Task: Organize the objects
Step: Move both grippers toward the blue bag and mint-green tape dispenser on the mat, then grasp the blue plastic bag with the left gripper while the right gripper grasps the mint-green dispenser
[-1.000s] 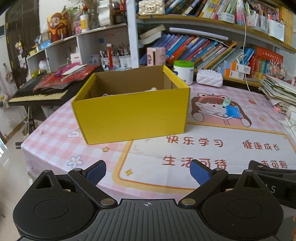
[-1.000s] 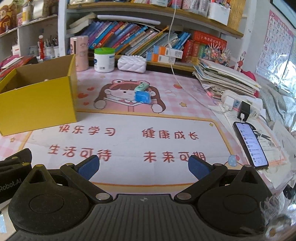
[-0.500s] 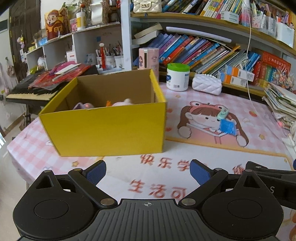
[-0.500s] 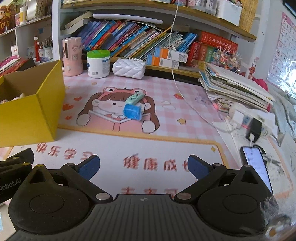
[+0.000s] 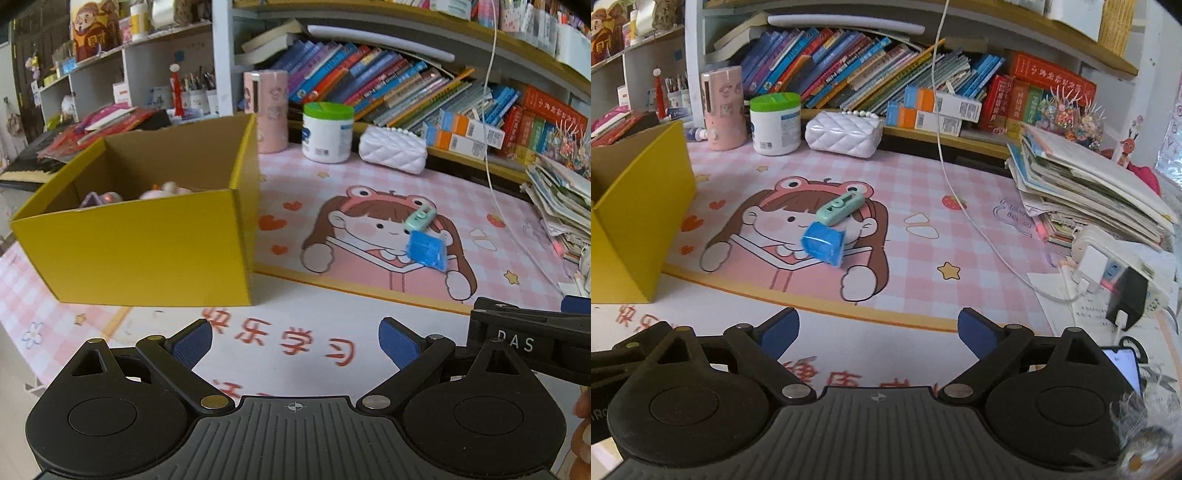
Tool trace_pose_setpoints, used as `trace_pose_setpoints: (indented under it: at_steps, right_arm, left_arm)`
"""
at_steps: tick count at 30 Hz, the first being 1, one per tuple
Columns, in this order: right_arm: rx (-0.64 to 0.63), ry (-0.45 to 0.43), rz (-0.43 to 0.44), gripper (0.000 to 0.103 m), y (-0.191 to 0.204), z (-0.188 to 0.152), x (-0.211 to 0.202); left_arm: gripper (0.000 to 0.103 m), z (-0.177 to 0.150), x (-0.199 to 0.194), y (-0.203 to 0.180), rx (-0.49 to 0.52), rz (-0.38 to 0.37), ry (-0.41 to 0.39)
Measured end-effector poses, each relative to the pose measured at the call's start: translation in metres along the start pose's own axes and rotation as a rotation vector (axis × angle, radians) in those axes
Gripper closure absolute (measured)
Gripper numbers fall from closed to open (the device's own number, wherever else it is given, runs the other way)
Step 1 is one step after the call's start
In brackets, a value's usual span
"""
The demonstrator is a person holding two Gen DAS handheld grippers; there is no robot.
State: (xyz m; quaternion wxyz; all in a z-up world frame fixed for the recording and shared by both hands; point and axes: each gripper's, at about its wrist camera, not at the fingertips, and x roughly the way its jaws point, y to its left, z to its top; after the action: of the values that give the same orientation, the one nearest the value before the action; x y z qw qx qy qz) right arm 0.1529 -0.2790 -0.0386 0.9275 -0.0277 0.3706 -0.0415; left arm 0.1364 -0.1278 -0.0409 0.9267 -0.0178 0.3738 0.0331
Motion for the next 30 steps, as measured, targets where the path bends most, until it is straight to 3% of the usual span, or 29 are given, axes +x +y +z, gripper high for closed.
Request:
trace_pose_setpoints:
  at_steps: [7,13,22,28,30]
  right_arm:
    - [0.032,-0.023,-0.015,0.014,-0.034,0.010,0.020]
    - [0.077,-0.088,-0.052,0.016,-0.064,0.029,0.031]
    - [0.107,-0.089,-0.053,0.016,-0.089,0.037,0.038]
    - [0.105,-0.079,-0.040,0.016,-0.094,0.036,0.041]
    - [0.104,-0.074,-0.035,0.016,-0.094,0.037,0.043]
  left_arm:
    - [0.006,0.013,0.024,-0.036,0.030,-0.039,0.021]
    - [0.007,0.032,0.051,-0.073,0.111,-0.075,-0.024]
    - [0.029,0.043,0.101,-0.116,0.173,-0.134,-0.005]
    - [0.041,0.048,0.123,-0.131,0.207,-0.130,-0.001]
    - [0.050,0.049,0.129,-0.133,0.211,-0.123,0.003]
